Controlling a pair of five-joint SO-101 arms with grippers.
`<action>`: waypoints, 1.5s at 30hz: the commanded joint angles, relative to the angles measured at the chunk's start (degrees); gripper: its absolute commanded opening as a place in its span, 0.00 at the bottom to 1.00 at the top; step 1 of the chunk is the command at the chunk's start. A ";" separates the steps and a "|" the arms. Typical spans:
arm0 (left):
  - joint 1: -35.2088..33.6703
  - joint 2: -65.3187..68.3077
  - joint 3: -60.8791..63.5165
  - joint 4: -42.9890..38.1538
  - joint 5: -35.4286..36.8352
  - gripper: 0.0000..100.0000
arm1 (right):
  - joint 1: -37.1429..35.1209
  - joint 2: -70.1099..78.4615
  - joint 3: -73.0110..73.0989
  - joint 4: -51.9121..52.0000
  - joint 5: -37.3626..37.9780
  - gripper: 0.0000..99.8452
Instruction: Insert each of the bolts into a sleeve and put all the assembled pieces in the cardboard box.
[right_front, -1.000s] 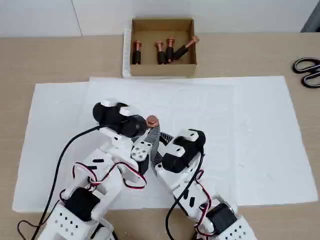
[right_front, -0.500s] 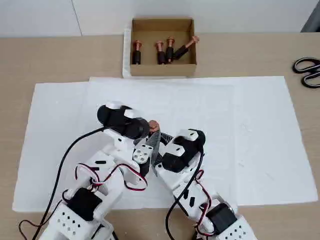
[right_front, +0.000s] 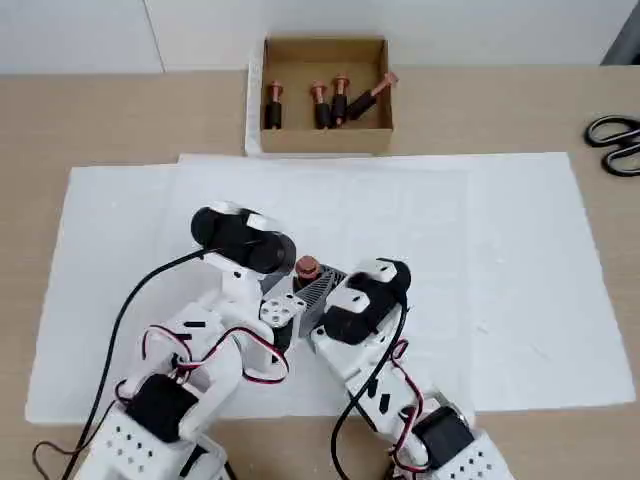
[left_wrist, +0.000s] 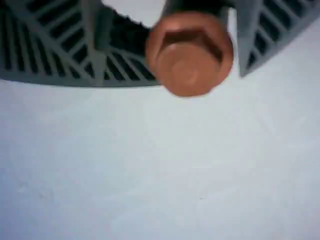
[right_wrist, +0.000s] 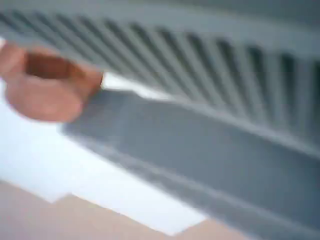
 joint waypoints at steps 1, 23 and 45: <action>-2.37 -0.62 -5.14 1.32 -0.26 0.17 | 0.57 -0.66 0.44 -0.22 -0.35 0.00; -52.66 -0.62 -13.49 17.93 -0.62 0.17 | 12.00 -0.66 -2.46 2.42 2.02 0.00; -64.53 -31.47 -3.56 23.74 -0.53 0.17 | 17.98 66.15 -57.49 -14.81 7.65 0.00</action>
